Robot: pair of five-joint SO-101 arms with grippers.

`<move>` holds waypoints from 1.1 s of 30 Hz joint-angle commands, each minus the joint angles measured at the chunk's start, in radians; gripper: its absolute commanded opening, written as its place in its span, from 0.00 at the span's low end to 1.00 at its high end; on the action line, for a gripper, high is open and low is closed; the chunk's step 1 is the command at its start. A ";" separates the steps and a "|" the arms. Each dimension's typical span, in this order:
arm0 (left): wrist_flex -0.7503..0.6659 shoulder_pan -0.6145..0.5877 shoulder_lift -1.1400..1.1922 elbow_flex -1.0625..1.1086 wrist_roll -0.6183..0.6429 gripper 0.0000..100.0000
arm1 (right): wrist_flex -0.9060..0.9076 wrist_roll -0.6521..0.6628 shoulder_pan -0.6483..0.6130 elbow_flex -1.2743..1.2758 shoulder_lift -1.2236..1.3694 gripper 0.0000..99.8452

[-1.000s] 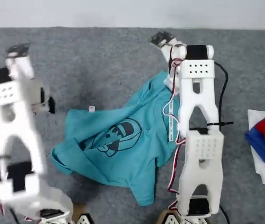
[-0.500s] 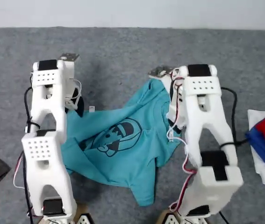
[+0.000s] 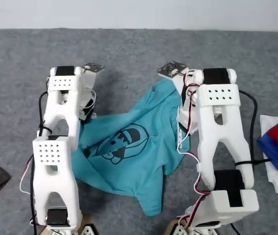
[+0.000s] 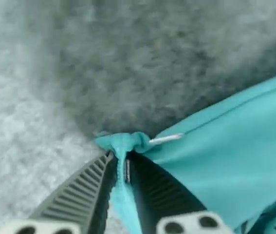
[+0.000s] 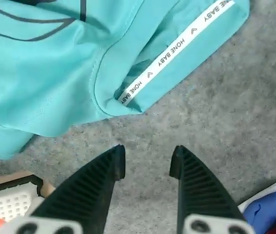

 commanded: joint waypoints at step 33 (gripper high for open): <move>0.034 -0.290 0.176 -0.771 0.431 0.14 | 0.027 -0.014 -0.124 0.299 0.010 0.17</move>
